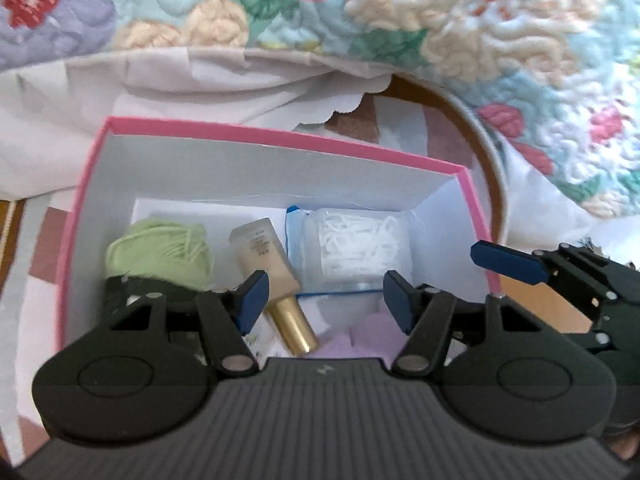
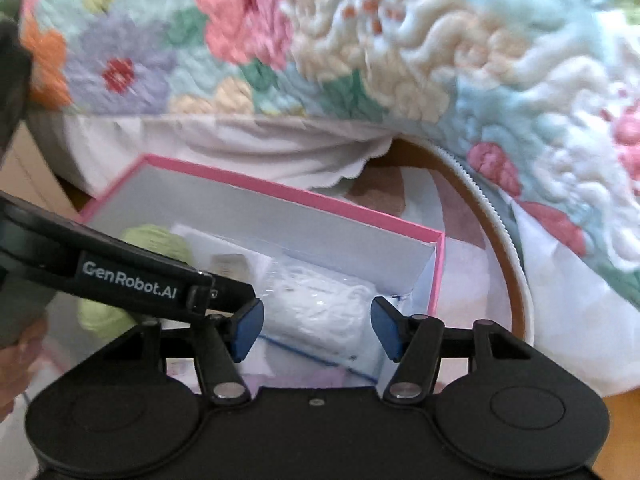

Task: Organize objects
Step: 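Open both grippers and withdraw them up from the pink box, then move both open grippers toward the orange makeup sponge beside the pink box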

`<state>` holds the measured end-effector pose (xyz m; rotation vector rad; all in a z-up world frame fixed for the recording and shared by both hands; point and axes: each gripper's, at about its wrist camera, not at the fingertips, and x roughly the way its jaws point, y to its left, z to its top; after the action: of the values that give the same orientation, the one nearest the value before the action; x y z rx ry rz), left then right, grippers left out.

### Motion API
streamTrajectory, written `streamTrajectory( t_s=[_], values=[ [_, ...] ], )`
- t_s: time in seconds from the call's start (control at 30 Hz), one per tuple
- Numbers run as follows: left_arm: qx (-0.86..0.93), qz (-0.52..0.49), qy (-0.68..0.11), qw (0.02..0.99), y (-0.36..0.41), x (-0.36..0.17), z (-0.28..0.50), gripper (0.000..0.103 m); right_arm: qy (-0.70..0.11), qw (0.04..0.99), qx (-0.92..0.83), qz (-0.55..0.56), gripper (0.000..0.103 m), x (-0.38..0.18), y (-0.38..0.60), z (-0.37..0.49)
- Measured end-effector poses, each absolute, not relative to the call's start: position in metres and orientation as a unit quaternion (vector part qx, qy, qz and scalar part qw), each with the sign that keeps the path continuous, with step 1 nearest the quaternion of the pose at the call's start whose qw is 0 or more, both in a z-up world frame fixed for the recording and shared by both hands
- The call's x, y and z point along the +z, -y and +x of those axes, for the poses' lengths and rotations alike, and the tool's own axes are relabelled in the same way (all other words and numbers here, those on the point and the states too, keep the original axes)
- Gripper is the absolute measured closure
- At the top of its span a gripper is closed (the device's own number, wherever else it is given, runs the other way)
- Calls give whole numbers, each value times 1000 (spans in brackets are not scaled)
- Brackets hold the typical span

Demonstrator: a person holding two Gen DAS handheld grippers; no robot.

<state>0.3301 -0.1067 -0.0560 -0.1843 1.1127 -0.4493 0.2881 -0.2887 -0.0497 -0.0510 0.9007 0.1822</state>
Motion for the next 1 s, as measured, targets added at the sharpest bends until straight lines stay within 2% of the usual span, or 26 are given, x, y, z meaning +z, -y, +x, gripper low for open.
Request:
streamTrajectory(
  t_s=[0.43,0.5,0.57,0.67,0.87,1.0],
  values=[
    [-199,-41,-504,840,60,32,252,39,-389,912,125,-35,28,42,270,205],
    [-206,-37,-497,842,53,42,239,34,-382,914,129,-37,25,52,268,190],
    [-212,-34,-497,841,47,48,229,29,-378,915,134,-38,23,60,266,177],
    [-209,-6,-495,843,41,56,211,29,-374,916,138,-37,22,69,262,158],
    [-229,-11,-497,837,23,64,184,25,-401,901,158,38,22,87,264,129],
    [-227,-6,-496,838,14,63,167,22,-391,904,168,22,21,95,252,105]
  ],
)
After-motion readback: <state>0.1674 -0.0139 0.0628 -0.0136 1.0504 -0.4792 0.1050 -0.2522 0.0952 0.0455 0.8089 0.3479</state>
